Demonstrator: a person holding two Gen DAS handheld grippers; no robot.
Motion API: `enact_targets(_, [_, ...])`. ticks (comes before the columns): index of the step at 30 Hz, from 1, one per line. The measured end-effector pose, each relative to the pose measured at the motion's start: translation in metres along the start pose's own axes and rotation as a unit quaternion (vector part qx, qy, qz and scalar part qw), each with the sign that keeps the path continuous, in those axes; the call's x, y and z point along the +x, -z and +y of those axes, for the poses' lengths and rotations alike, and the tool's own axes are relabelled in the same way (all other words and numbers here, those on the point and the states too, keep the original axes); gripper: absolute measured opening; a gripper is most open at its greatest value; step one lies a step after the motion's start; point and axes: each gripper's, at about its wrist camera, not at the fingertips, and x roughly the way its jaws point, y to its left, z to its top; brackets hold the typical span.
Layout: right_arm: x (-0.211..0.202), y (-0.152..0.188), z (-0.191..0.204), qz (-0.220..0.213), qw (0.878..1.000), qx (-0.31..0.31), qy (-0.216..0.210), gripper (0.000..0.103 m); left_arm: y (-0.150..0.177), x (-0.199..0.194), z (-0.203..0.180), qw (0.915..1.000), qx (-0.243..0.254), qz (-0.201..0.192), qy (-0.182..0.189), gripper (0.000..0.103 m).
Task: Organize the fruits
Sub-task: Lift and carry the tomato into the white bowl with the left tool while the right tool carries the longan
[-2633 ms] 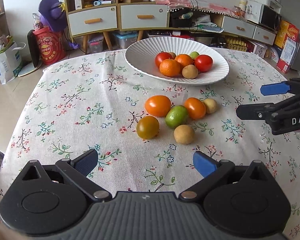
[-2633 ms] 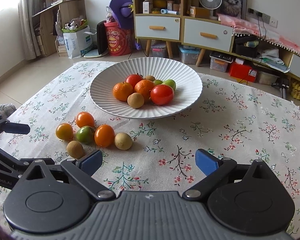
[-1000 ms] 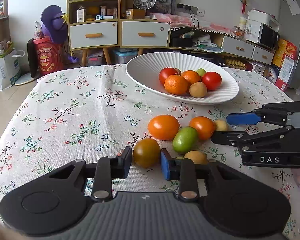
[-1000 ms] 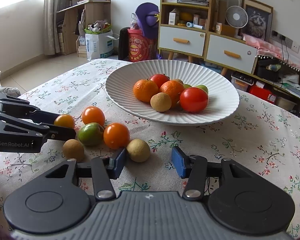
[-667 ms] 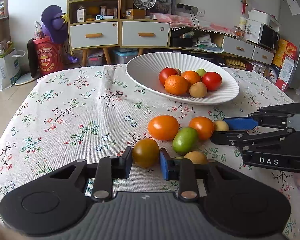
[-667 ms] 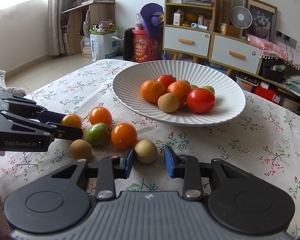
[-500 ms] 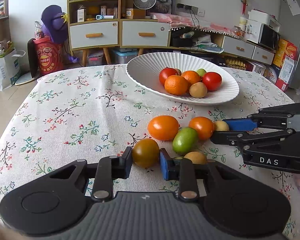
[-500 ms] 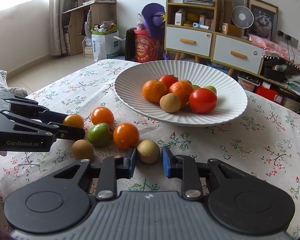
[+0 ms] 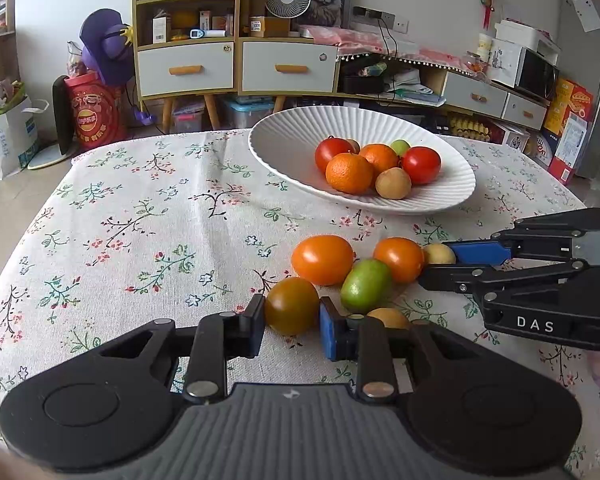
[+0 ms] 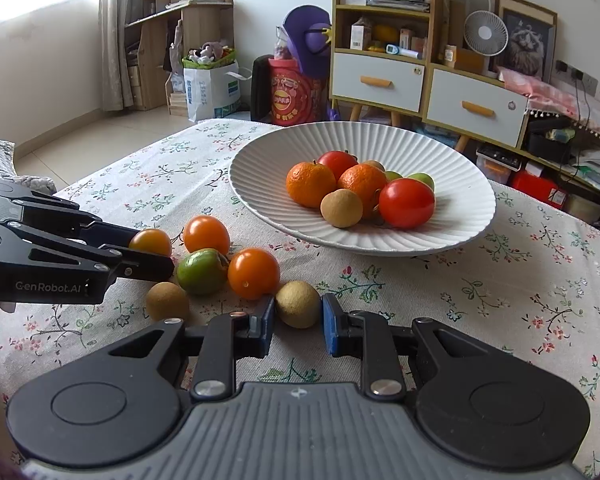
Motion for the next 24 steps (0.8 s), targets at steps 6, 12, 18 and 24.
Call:
enact_targets(6, [-0.003,-0.007,-0.001,-0.001,1.0,0.003,0.003,0.023,-0.003,-0.003,-0.001,1.0,-0.002,-0.001,0.002,0.019])
enact_targets(12, [-0.009,-0.012,0.002,-0.005,1.0,-0.002,0.004,0.023,-0.009,-0.009,-0.005,1.0,-0.002,-0.004,0.005,0.019])
enact_targets(18, [-0.018,-0.018,0.005,-0.012,1.0,-0.005,0.005,0.023,-0.016,-0.014,-0.013,1.0,0.0,-0.005,0.007,0.019])
enact_targets(24, [-0.025,-0.026,0.003,-0.02,1.0,-0.005,0.01,0.023,-0.023,-0.018,-0.02,0.9999,0.0,-0.006,0.009,0.019])
